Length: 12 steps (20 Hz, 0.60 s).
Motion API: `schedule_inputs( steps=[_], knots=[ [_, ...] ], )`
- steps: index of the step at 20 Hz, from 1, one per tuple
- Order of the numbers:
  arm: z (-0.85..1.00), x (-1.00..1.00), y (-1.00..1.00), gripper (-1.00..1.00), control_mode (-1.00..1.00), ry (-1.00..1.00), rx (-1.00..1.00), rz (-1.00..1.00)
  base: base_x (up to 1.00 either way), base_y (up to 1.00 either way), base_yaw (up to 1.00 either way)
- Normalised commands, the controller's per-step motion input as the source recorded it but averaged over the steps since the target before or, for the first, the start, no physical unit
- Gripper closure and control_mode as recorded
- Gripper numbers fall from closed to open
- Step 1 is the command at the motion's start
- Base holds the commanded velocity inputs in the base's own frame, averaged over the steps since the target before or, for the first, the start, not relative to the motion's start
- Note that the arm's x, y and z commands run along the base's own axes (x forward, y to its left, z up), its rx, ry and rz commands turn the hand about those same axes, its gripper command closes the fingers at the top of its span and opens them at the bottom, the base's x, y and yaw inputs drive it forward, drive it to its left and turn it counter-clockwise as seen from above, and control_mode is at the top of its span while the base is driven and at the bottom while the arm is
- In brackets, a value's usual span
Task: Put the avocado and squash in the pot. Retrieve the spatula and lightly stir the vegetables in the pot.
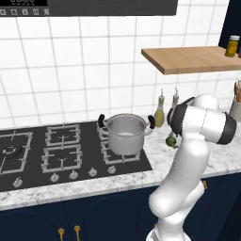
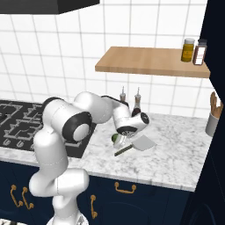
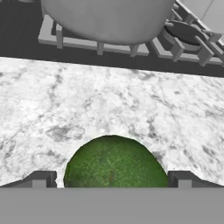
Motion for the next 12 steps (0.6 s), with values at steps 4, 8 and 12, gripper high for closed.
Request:
schedule_inputs(
  steps=[4, 8, 12],
  knots=[
    [-0.19, 0.05, 0.14, -1.00, -1.00, -0.02, 0.00, 0.12, 0.00, 0.00, 0.00],
    [0.02, -0.37, 0.26, 1.00, -1.00, -0.12, 0.00, 0.09, 0.00, 0.00, 0.00],
    [0.52, -0.83, 0.17, 1.00, -1.00, -0.19, -0.02, 0.02, 0.00, 0.00, 0.00]
  ],
)
